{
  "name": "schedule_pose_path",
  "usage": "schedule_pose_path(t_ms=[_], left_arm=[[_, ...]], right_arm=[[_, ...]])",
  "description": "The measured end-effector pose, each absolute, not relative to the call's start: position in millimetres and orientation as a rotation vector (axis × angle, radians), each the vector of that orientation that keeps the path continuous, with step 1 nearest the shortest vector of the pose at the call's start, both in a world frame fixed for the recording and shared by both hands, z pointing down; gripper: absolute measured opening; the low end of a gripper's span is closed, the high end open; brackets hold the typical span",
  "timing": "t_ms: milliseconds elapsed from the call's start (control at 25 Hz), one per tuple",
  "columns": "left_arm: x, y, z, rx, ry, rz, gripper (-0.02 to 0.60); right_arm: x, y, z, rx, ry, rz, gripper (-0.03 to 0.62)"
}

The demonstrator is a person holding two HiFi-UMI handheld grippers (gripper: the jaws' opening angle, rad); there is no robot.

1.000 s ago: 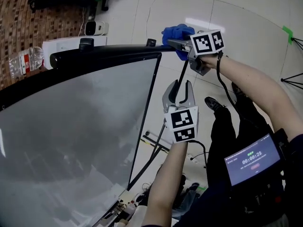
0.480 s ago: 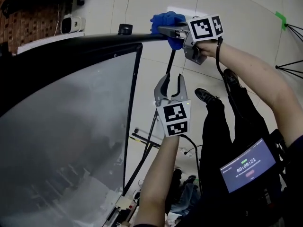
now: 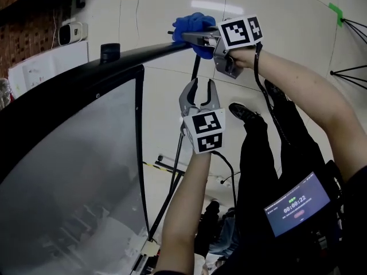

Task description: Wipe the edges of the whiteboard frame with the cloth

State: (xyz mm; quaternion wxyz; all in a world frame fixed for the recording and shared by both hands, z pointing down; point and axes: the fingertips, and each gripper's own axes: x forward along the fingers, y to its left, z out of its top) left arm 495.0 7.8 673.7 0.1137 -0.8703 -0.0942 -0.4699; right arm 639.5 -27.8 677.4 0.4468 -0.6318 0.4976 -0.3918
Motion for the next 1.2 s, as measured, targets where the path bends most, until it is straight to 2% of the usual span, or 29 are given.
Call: schedule_pose_path(t_ms=[400,800,1200], left_arm=[[489,17,699,-2.501,-0.311,-1.477,0.138],[499,13,736,-2.499,-0.35,-1.459,0.143],[498,13,734,-2.431,-0.386,-1.421,0.178]], right_arm=[[627,-21,690,-1.532,1.182,-0.976,0.11],[618,-34,743,-1.58,1.214,-1.042,0.11],[622,-28,770,-1.66,1.253,-1.142,0.11]])
